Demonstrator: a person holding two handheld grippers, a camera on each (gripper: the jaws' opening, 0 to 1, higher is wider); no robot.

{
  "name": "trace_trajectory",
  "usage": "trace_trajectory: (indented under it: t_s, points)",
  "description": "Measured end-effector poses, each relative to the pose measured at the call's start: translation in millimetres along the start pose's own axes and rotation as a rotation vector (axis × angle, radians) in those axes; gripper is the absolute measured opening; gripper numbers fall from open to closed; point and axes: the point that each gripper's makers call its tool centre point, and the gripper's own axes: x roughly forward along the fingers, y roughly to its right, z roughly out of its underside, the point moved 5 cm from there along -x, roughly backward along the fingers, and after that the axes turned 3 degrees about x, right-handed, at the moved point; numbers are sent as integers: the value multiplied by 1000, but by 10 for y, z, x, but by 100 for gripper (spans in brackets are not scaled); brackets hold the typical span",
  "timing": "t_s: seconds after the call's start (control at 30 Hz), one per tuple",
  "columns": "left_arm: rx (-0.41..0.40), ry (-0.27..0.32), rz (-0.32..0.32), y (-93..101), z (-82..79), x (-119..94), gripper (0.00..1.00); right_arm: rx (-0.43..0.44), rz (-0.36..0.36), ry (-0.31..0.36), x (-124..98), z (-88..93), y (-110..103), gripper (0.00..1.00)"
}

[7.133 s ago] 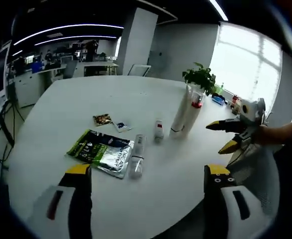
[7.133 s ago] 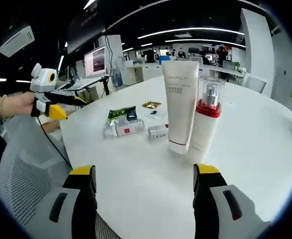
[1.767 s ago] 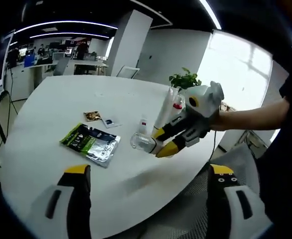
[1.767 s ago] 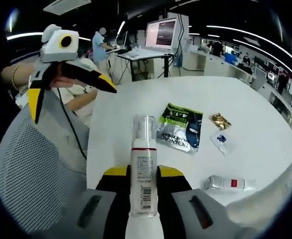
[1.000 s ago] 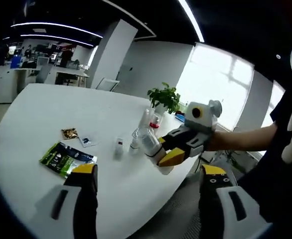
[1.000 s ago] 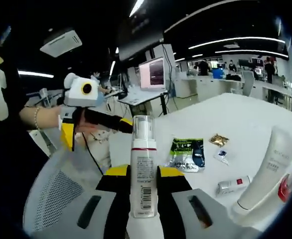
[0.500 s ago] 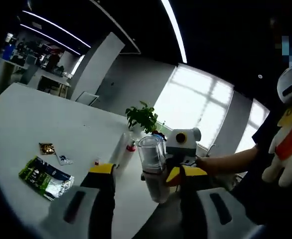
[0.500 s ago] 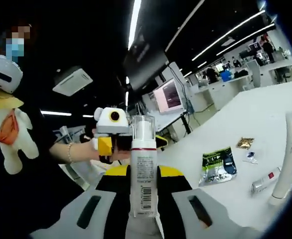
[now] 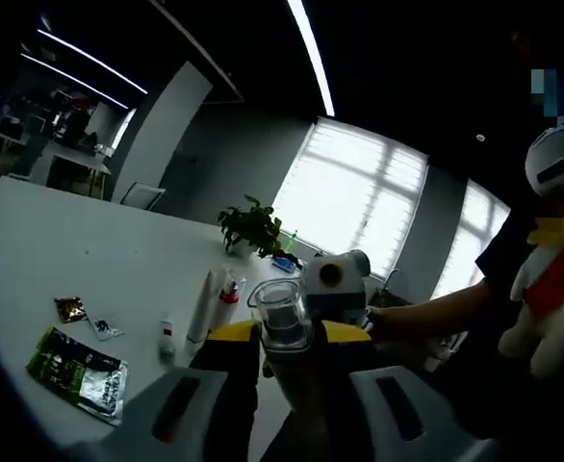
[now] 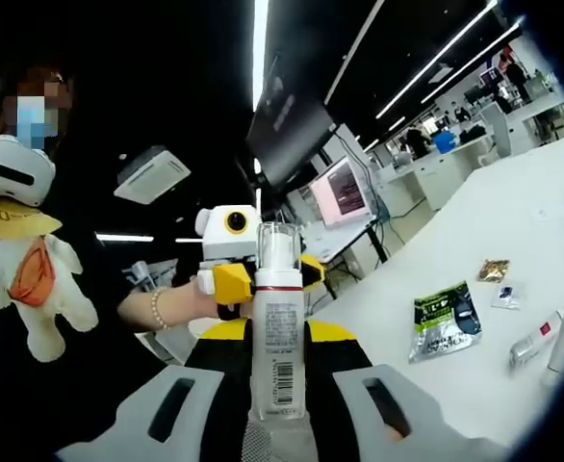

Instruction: Arrange the skincare products in the storage area until every visible bottle or jar stands upright without overlapping.

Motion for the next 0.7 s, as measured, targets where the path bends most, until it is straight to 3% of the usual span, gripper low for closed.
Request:
trace_trajectory:
  t_s: [0.1,0.17,0.23,0.3,0.33,0.4,0.5,0.6,0.7]
  points:
    - [-41,-5,-75,-53,-73,22,19,-99,125,7,-32,-102,75,23]
    - [-79,25,-112,-103,-160,38,18,-128,153,-29,-30,-106,55,24]
    - [-144,50,-140,-153,-238,44,18,-193,187,-90,-52,-51,62,32]
    - [-197,71,-149,-184,-298,41,18,-212,285,-141,-94,12,123,38]
    - [-192,86,-154,-190,-337,32,18,-270,309,-147,-102,4,108,39]
    - [-152,79,-159,-172,-353,27,18,-273,299,-123,-83,-14,29,36]
    - [-48,8,-167,-153,-293,26,17,-258,279,-104,-66,-46,-13,38]
    - [66,-98,-196,-158,-170,18,17,-287,271,-133,-73,-32,-24,37]
    - [145,-135,-186,-126,-117,39,17,-300,278,-154,-98,-6,-2,37]
